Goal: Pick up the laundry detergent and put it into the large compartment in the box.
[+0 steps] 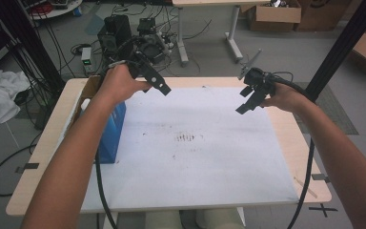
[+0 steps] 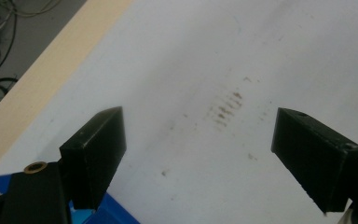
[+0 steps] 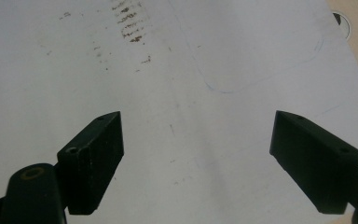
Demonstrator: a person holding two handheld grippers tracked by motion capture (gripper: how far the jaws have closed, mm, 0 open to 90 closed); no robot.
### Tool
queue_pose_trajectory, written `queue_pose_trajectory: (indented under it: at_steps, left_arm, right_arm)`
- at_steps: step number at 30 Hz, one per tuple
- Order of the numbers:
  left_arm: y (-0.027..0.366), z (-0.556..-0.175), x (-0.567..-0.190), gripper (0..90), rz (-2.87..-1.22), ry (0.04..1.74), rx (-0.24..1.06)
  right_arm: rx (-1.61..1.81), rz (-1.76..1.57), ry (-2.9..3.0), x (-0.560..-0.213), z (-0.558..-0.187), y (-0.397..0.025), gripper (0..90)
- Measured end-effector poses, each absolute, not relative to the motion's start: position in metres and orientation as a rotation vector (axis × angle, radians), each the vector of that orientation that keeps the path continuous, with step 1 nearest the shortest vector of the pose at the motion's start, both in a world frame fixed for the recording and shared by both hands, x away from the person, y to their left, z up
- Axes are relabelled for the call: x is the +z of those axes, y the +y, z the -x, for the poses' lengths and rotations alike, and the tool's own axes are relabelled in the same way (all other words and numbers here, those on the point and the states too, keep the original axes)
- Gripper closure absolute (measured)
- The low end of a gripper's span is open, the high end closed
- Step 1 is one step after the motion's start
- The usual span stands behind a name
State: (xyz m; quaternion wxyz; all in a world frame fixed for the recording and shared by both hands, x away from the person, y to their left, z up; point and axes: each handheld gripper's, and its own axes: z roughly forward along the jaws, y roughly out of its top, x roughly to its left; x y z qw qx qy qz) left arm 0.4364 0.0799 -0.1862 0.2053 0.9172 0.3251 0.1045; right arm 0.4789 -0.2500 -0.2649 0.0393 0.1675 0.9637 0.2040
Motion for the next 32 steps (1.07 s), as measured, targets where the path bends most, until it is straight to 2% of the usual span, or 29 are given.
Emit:
queue_pose_trajectory:
  at_steps: [6, 12, 32]
  left_arm:
    - [0.057, -0.44, -0.198, 19.0, -2.645, 0.771, 0.257]
    - [0.042, -0.44, -0.206, 19.2, -2.693, 0.713, 0.24]
    - [0.04, -0.444, -0.218, 19.3, -2.708, 0.736, 0.221]
  right_arm:
    - [0.619, -0.516, 2.958, -0.266, -0.479, -0.249, 17.5]
    - [0.618, -0.514, 2.959, -0.267, -0.477, -0.251, 17.5]
    - [0.615, -0.512, 2.968, -0.272, -0.476, -0.251, 17.6]
